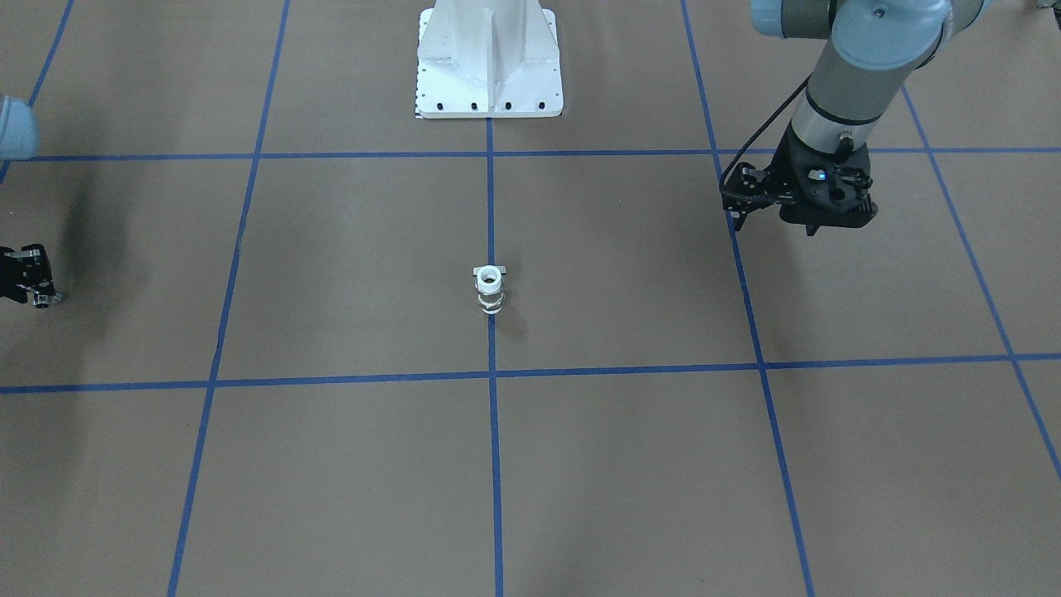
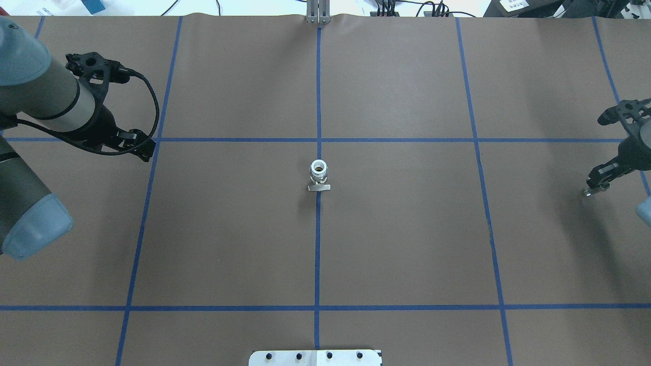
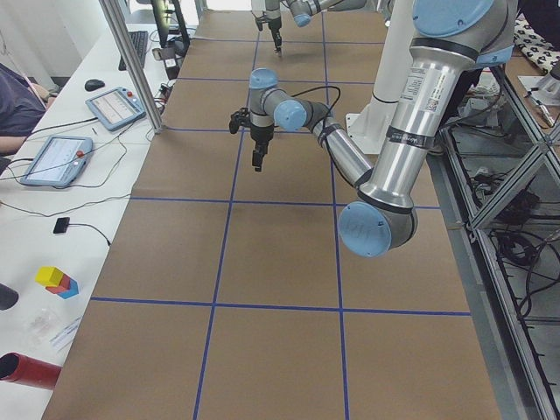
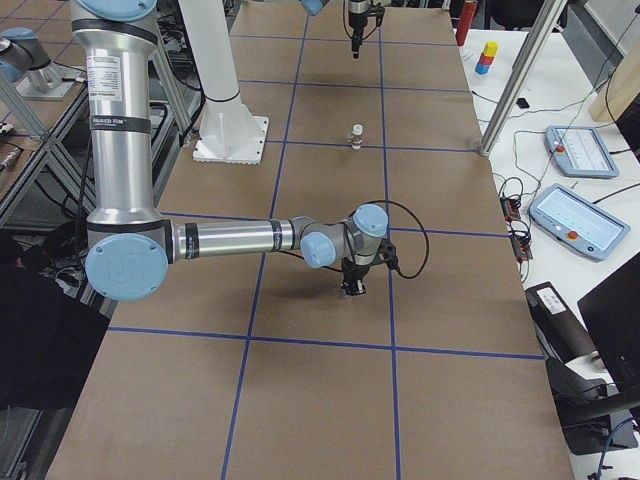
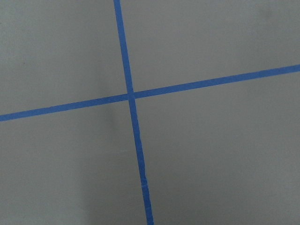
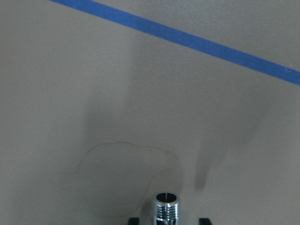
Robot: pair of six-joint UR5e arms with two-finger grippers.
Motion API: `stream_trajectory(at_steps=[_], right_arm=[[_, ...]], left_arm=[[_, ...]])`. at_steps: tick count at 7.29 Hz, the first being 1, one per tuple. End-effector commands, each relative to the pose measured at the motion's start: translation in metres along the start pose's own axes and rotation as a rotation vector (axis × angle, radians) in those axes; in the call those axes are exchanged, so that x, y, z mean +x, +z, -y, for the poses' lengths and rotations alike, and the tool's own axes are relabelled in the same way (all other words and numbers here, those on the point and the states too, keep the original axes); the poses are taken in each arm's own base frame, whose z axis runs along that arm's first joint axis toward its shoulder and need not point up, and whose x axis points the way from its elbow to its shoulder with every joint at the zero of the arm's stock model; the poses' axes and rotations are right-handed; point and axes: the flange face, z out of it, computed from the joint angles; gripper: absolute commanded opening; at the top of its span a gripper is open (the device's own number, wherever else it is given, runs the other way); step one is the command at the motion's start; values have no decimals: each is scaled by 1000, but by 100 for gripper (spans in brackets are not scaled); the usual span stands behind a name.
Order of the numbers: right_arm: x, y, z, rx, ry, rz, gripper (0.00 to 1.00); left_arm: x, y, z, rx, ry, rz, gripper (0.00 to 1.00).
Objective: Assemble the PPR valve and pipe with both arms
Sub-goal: 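Open and raise the left gripper away while the right gripper grasps the chrome fitting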
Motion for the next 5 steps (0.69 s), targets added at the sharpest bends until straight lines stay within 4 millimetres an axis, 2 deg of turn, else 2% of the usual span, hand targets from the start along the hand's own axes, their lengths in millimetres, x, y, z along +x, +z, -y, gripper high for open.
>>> stream_trajectory(at_steps=[1,4,5], right_arm=[[2,3,-4,-7,1,-2,42],[2,3,-5,-7,3,-2,18],[2,2,-4,-6,2,-2,0]], left_arm=[[1,1,0,-1,0,0,99],[3,2,1,-3,-2,0,99],[3,2,1,-3,-1,0,99]])
